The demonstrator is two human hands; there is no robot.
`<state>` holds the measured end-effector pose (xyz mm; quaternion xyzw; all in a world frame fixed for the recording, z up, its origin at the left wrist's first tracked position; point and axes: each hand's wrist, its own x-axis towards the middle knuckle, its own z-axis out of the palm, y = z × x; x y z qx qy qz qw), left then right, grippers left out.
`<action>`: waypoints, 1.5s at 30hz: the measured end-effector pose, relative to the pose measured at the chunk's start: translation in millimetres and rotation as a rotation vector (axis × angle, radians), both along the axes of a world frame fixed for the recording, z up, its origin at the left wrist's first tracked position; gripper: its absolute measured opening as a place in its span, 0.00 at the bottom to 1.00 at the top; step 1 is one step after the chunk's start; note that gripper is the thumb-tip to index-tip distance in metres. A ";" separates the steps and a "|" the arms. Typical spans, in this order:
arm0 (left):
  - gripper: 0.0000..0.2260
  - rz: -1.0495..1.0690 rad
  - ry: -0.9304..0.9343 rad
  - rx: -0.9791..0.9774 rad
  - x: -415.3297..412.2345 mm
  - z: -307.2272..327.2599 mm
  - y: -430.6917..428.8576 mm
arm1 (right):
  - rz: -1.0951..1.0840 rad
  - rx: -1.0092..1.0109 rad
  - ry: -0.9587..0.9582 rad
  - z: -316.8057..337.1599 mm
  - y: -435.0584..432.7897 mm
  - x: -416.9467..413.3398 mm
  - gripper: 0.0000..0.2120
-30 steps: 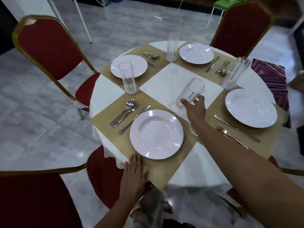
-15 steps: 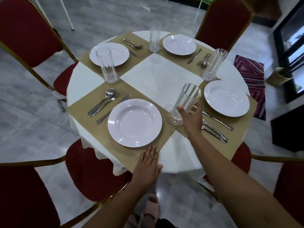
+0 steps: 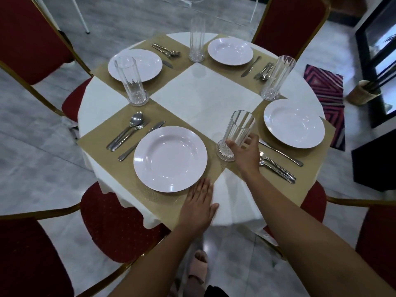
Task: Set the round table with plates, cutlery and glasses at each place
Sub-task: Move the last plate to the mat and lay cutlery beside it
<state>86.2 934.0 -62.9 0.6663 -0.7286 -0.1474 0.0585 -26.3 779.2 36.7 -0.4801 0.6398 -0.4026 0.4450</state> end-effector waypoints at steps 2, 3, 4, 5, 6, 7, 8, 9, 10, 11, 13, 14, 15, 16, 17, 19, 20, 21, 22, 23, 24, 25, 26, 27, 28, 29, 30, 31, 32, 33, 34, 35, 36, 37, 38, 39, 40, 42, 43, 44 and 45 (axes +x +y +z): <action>0.27 0.004 -0.003 -0.014 -0.2 0.0 0.6 | -0.007 0.005 0.005 -2.0 0.1 -0.8 0.28; 0.27 0.005 -0.006 -0.015 -0.1 0.5 0.7 | -0.010 0.007 0.006 -2.8 0.1 -1.2 0.28; 0.27 0.004 -0.007 -0.015 0.2 0.7 0.7 | -0.012 0.011 0.003 -3.4 0.3 -1.8 0.28; 0.27 0.003 -0.004 -0.015 0.3 0.4 1.0 | -0.011 0.016 0.001 -3.9 0.3 -2.3 0.28; 0.27 0.003 -0.001 -0.019 0.5 0.3 1.1 | -0.009 0.020 0.004 -4.0 0.3 -2.7 0.28; 0.27 0.003 0.000 -0.025 0.8 0.4 1.3 | -0.005 0.024 0.011 -3.8 0.1 -3.2 0.28; 0.27 0.006 0.001 -0.028 0.8 0.7 1.1 | -0.002 0.027 0.020 -3.5 0.0 -3.2 0.28; 0.27 0.007 0.000 -0.030 0.8 1.3 1.0 | 0.002 0.028 0.026 -3.6 -0.2 -3.3 0.28; 0.27 0.007 0.001 -0.031 0.8 1.5 1.0 | 0.005 0.027 0.030 -3.6 -0.1 -2.8 0.28; 0.27 0.006 0.002 -0.033 0.6 1.3 1.1 | 0.008 0.025 0.033 -4.0 0.1 -2.4 0.28; 0.27 0.004 0.004 -0.036 0.6 0.3 1.2 | 0.010 0.020 0.034 -4.8 0.5 -1.9 0.28; 0.27 0.005 0.001 -0.039 0.8 -0.3 1.0 | 0.011 0.019 0.032 -4.8 0.5 -1.9 0.28; 0.27 0.007 -0.004 -0.040 0.8 -0.8 1.0 | 0.013 0.022 0.030 -4.3 0.7 -1.7 0.27; 0.27 0.010 -0.008 -0.043 0.8 -0.9 0.9 | 0.015 0.025 0.025 -4.1 0.6 -1.9 0.27; 0.27 0.010 -0.012 -0.045 0.8 -0.9 0.7 | 0.018 0.028 0.020 -4.0 0.2 -2.0 0.27; 0.27 0.009 -0.019 -0.050 0.5 -0.9 0.9 | 0.024 0.031 0.015 -4.1 0.1 -3.0 0.27; 0.27 0.009 -0.023 -0.053 0.5 -1.3 1.1 | 0.027 0.030 0.016 -4.7 0.0 -3.3 0.27; 0.27 0.009 -0.026 -0.054 0.3 -1.3 1.2 | 0.029 0.030 0.020 -5.0 0.0 -3.9 0.27; 0.27 0.008 -0.027 -0.054 0.0 -1.5 1.1 | 0.028 0.029 0.021 -5.1 0.2 -4.3 0.27; 0.27 0.006 -0.027 -0.050 -0.2 -1.4 1.1 | 0.030 0.030 0.024 -5.5 0.1 -4.5 0.28; 0.27 0.005 -0.029 -0.052 -0.2 -2.4 1.1 | 0.032 0.029 0.020 -6.3 -0.1 -4.7 0.28; 0.27 0.005 -0.026 -0.047 -0.1 -2.2 1.2 | 0.034 0.033 0.018 -7.4 -0.6 -4.7 0.28; 0.27 0.006 -0.029 -0.049 0.0 -2.5 1.2 | 0.037 0.035 0.015 -7.4 -0.6 -4.8 0.28; 0.27 0.007 -0.029 -0.047 0.1 -2.2 0.9 | 0.040 0.037 0.019 -8.1 -1.2 -5.0 0.28; 0.27 0.005 -0.027 -0.048 0.4 -3.1 0.7 | 0.044 0.038 0.018 -8.4 -1.4 -5.0 0.29; 0.27 0.002 -0.026 -0.046 0.6 -2.5 1.0 | 0.048 0.040 0.022 -8.9 -1.8 -5.1 0.29; 0.27 0.001 -0.030 -0.052 1.0 -3.5 1.4 | 0.050 0.040 0.022 -8.5 -1.6 -4.8 0.29; 0.27 0.000 -0.025 -0.049 0.9 -3.3 1.6 | 0.051 0.039 0.033 -7.9 -1.5 -4.6 0.29; 0.27 -0.001 -0.021 -0.045 1.3 -3.7 1.4 | 0.046 0.036 0.038 -8.8 -1.9 -4.9 0.29; 0.27 -0.004 -0.031 -0.050 0.9 -2.9 1.7 | 0.045 0.041 0.046 -9.6 -2.1 -5.1 0.29; 0.27 -0.003 -0.035 -0.048 0.3 -2.4 2.0 | 0.043 0.040 0.052 -9.8 -2.2 -5.0 0.29; 0.27 -0.001 -0.041 -0.043 0.4 -1.7 2.0 | 0.043 0.041 0.062 -10.3 -2.2 -4.9 0.29; 0.27 -0.004 -0.052 -0.048 0.7 -2.3 1.5 | 0.041 0.037 0.063 -11.6 -2.9 -5.1 0.29; 0.27 0.001 -0.055 -0.038 0.4 -1.6 1.5 | 0.043 0.039 0.067 -10.6 -2.7 -4.7 0.29; 0.27 0.002 -0.065 -0.042 0.7 -2.9 1.6 | 0.041 0.037 0.067 -12.1 -3.0 -4.5 0.29; 0.27 0.009 -0.059 -0.043 0.2 -2.8 1.5 | 0.041 0.039 0.078 -8.6 -1.7 -3.5 0.29; 0.27 0.014 -0.058 -0.046 -0.5 -5.3 1.2 | 0.042 0.035 0.073 -12.1 -4.1 -4.3 0.29; 0.27 0.007 -0.066 -0.071 -0.4 -5.0 1.7 | 0.046 0.054 0.076 -13.6 -4.1 -5.4 0.30; 0.27 0.004 -0.063 -0.073 -0.1 -3.6 1.8 | 0.049 0.075 0.088 -12.3 -2.0 -6.3 0.31; 0.27 0.001 -0.075 -0.103 1.8 -8.9 1.8 | 0.049 0.076 0.089 -16.1 -1.1 -8.6 0.32; 0.27 0.010 -0.062 -0.120 0.8 -6.3 -0.2 | 0.051 0.084 0.122 -15.3 1.6 -8.2 0.33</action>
